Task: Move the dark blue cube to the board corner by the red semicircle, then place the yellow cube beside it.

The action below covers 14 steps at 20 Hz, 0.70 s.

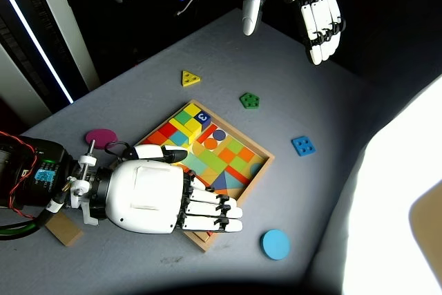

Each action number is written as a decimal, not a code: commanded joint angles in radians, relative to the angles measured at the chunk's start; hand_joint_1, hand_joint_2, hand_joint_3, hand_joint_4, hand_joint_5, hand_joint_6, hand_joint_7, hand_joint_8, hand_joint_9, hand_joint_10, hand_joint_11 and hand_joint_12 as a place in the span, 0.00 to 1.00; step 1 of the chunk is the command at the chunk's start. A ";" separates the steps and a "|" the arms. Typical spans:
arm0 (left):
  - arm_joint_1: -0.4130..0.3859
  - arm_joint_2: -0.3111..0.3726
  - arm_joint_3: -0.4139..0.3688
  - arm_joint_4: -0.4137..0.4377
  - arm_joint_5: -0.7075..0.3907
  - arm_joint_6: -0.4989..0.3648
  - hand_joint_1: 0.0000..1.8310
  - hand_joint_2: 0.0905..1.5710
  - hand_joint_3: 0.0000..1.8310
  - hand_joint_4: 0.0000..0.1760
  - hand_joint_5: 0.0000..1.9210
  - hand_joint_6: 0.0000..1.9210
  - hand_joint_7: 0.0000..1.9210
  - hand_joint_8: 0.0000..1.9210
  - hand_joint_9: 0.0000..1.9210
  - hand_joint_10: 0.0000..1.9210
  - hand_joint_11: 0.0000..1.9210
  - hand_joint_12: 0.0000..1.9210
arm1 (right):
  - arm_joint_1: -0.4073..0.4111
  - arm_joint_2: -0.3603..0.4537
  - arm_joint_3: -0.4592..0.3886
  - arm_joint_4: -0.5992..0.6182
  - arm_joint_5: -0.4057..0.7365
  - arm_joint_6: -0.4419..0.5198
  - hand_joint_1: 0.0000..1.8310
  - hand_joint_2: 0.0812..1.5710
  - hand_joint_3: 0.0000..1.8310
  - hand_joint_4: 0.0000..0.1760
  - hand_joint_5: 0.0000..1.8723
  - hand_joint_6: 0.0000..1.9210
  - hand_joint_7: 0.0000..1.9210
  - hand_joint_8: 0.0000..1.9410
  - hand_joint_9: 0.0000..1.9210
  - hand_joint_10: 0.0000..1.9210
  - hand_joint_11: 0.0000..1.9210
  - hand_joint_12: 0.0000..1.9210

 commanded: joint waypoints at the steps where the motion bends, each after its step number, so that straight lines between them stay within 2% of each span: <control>1: -0.008 0.002 0.003 0.036 -0.086 0.002 0.00 0.65 0.00 0.00 0.03 0.00 0.05 0.00 0.04 0.00 0.00 0.19 | -0.007 0.014 0.014 0.004 0.038 -0.021 0.00 0.71 0.00 0.00 0.46 0.00 0.12 0.00 0.02 0.01 0.00 0.00; 3: -0.008 0.002 0.003 0.036 -0.086 0.002 0.00 0.65 0.00 0.00 0.03 0.00 0.06 0.00 0.05 0.00 0.00 0.21 | -0.009 0.021 0.014 0.004 0.038 -0.021 0.00 0.72 0.00 0.00 0.46 0.00 0.12 0.01 0.02 0.01 0.00 0.00; 8: -0.008 0.002 0.003 0.036 -0.086 0.002 0.00 0.66 0.00 0.00 0.03 0.00 0.05 0.00 0.04 0.00 0.00 0.18 | -0.013 0.032 0.014 0.004 0.039 -0.022 0.00 0.72 0.00 0.00 0.46 0.00 0.12 0.00 0.01 0.00 0.00 0.00; 14: -0.008 0.002 0.003 0.036 -0.086 0.002 0.00 0.66 0.00 0.00 0.03 0.00 0.05 0.00 0.04 0.00 0.00 0.19 | -0.015 0.035 0.020 0.003 0.051 -0.028 0.00 0.72 0.00 0.00 0.46 0.00 0.13 0.00 0.02 0.00 0.00 0.00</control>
